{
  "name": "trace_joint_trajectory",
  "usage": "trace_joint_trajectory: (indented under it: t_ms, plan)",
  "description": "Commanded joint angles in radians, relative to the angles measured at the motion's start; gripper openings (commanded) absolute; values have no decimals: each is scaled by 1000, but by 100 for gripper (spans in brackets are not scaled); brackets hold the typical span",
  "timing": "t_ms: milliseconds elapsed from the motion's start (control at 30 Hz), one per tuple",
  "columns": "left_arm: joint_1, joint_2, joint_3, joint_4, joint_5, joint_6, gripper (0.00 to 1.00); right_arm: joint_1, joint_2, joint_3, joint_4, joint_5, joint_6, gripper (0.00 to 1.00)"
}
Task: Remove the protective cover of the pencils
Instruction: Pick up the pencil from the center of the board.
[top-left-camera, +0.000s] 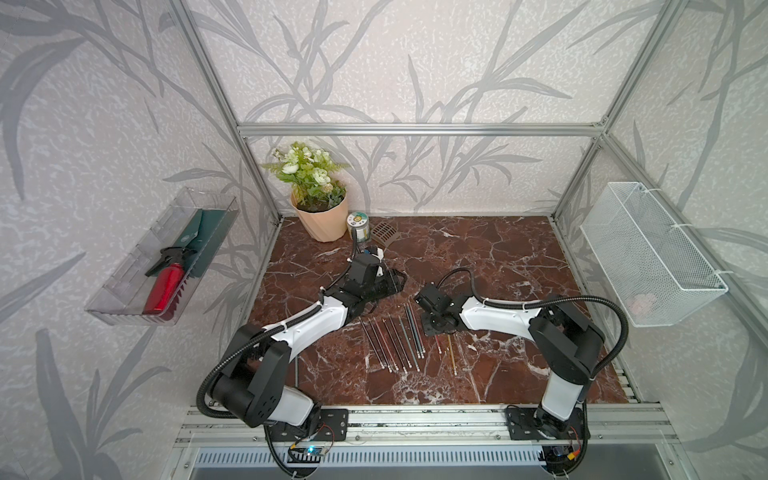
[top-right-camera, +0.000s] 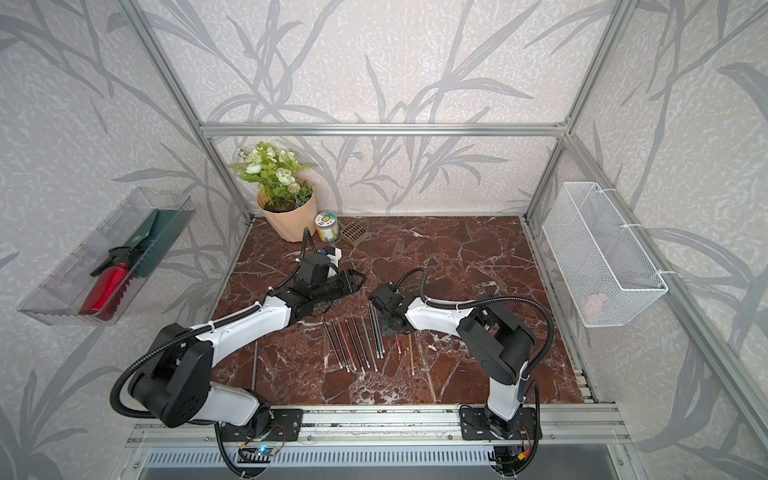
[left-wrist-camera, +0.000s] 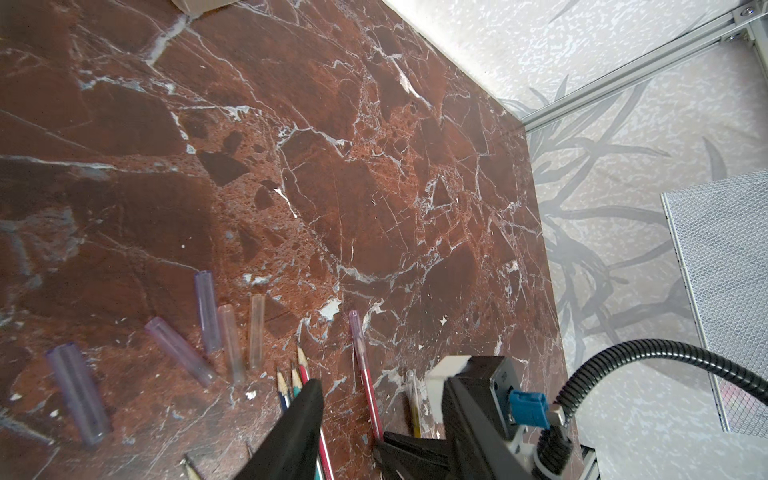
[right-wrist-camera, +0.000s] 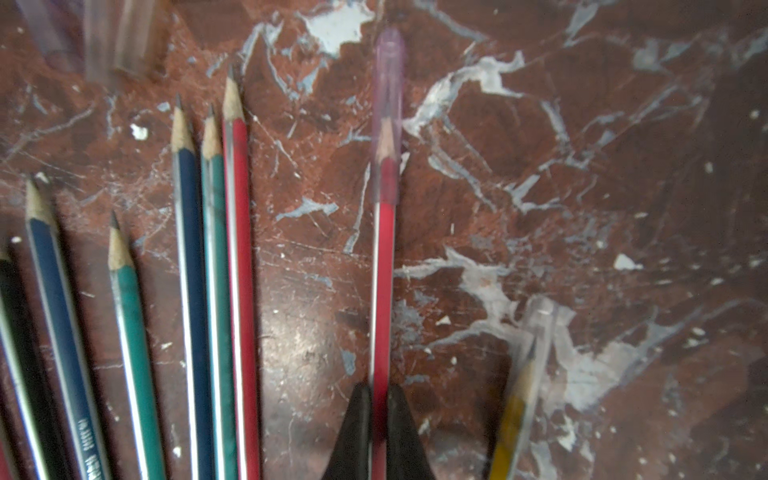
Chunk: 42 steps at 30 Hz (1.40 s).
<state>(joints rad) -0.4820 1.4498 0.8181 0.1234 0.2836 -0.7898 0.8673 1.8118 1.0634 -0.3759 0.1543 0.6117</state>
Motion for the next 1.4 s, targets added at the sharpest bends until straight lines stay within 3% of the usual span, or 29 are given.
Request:
trace_joint_trajectory:
  t_ms: [0,233,467,900,1200,1367]
  plan:
    - [4,-35,-20,41,-17,-11,50,7,-63,-3,-3,-7,-6,1]
    - [4,-37,-39,73,-10,-20,51,12,-145,-31,36,-22,-13,0]
    - [2,35,-69,196,63,-85,58,22,-201,-52,85,-45,-24,0]
    - [-14,174,-43,268,127,-141,62,35,-192,-40,141,-109,-32,0]
    - [-15,183,-25,247,132,-132,48,52,-181,-44,169,-130,-31,0]
    - [-15,184,-22,242,131,-132,35,58,-181,-45,174,-136,-29,0]
